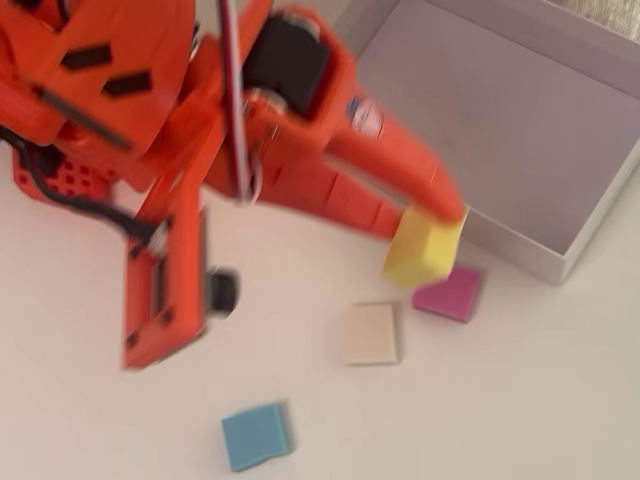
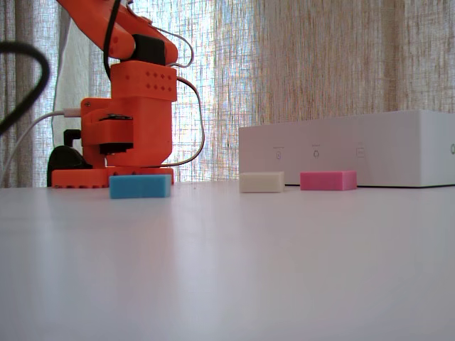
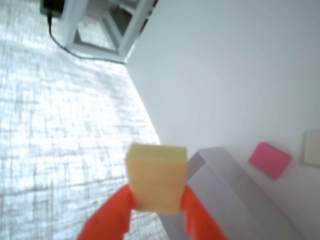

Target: Grasp the yellow cuboid and put it in the bin.

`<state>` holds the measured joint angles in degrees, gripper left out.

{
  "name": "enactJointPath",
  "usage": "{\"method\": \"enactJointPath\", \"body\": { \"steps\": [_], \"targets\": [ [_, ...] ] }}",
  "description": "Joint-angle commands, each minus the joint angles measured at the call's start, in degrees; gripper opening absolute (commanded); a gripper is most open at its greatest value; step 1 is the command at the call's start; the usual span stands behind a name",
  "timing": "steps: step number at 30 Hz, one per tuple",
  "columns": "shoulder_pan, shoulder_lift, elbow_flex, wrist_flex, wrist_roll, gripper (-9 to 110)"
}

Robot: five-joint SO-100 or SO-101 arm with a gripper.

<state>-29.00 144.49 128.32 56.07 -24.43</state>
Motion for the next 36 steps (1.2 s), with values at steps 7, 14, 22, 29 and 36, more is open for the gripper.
{"method": "enactJointPath", "body": {
  "steps": [7,14,22,29,36],
  "targets": [
    [-20.5,-9.6,-1.3,12.6,-6.6,-8],
    [-20.0,-17.0,4.0,9.9,-6.6,16],
    [-19.8,-14.3,4.9,1.8,-7.5,53],
    [-9.1,-4.7,0.4,-6.4,-6.7,53],
    [12.9,8.6,-3.9,-7.8,4.3,53]
  ]
}}
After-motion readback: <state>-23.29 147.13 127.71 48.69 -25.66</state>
